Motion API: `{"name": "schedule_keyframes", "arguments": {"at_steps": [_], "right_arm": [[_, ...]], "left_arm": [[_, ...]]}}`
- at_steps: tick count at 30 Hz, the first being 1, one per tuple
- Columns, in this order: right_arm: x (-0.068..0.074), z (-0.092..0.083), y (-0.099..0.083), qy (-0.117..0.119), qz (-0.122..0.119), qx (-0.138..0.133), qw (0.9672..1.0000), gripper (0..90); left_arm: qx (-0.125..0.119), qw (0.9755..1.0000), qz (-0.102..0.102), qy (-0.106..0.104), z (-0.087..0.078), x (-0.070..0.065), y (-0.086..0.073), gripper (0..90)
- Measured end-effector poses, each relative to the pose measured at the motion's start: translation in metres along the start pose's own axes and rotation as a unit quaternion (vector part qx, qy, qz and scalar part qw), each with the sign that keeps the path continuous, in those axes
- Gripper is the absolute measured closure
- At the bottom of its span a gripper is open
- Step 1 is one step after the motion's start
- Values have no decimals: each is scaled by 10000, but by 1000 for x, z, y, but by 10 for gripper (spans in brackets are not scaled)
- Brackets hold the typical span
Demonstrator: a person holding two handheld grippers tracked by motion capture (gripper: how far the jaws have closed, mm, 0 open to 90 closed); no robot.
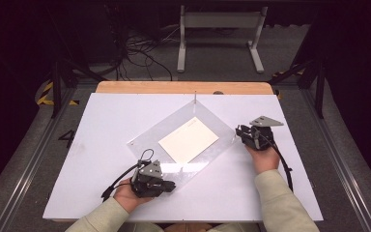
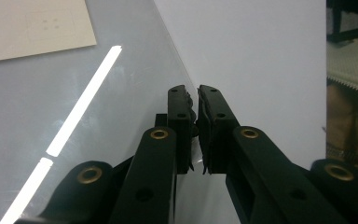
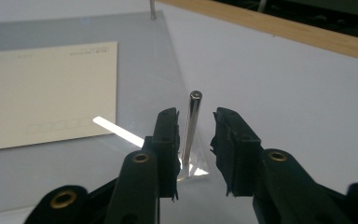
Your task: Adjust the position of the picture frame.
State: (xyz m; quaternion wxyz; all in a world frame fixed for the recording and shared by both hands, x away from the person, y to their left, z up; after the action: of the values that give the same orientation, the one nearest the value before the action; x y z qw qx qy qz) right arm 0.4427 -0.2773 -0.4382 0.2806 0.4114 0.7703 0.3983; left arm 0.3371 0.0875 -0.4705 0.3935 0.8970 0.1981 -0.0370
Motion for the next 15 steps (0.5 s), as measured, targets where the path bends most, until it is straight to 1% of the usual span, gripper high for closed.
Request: {"name": "schedule_keyframes", "arguments": {"at_steps": [1,3,4,5,6,7,8,9,10,11,12,13,14,15], "right_arm": [[2,-22,-6,-35,4,-325,9995,680],[5,-38,-13,-65,-40,-477,9988,691],[7,-45,-15,-20,-55,-496,9988,691],[7,-45,-15,-20,-55,-496,9988,691],[9,-59,-17,50,-131,-468,9988,689],[9,-59,-17,50,-131,-468,9988,689],[11,-68,-19,116,-101,-512,9986,672],[11,-68,-19,116,-101,-512,9986,672],[12,-71,-20,152,-87,-517,9985,672],[13,-74,-22,171,-100,-500,9986,672],[14,-78,-25,210,-85,-484,9986,671],[14,-78,-25,210,-85,-484,9986,671],[14,-78,-26,229,-74,-470,9986,672],[15,-79,-27,288,-63,-441,9986,669]], "left_arm": [[8,10000,35,36,2,-2,2,843],[-12,9999,118,-76,12,-10,8,844],[-12,9999,118,-76,12,-10,8,845],[-17,9998,149,-126,17,-14,11,845],[156,9981,266,-539,31,-27,19,900],[156,9981,266,-539,31,-27,19,900],[309,9955,850,-283,48,-50,26,900],[309,9955,850,-283,48,-50,26,900],[420,9928,1112,-114,53,-60,33,900],[371,9910,1286,-13,55,-66,37,900],[212,9914,1288,31,54,-68,40,898],[212,9914,1288,31,54,-68,40,896],[72,9923,1225,161,47,-63,41,896],[-109,9939,1049,316,38,-55,41,871]]}}
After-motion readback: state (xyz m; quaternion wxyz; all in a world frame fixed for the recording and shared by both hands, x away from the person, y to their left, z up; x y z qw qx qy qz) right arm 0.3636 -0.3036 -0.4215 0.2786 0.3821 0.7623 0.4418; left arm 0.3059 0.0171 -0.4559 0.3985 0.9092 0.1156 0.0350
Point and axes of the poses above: each handheld gripper's, and its own axes: z roughly forward along the jaws, y roughly out of its top, x roughly to its left, the point moved 2 cm from there along z, roughly forward along the jaws, and after that the axes turned 4 degrees about -z, right-handed, at the moved point
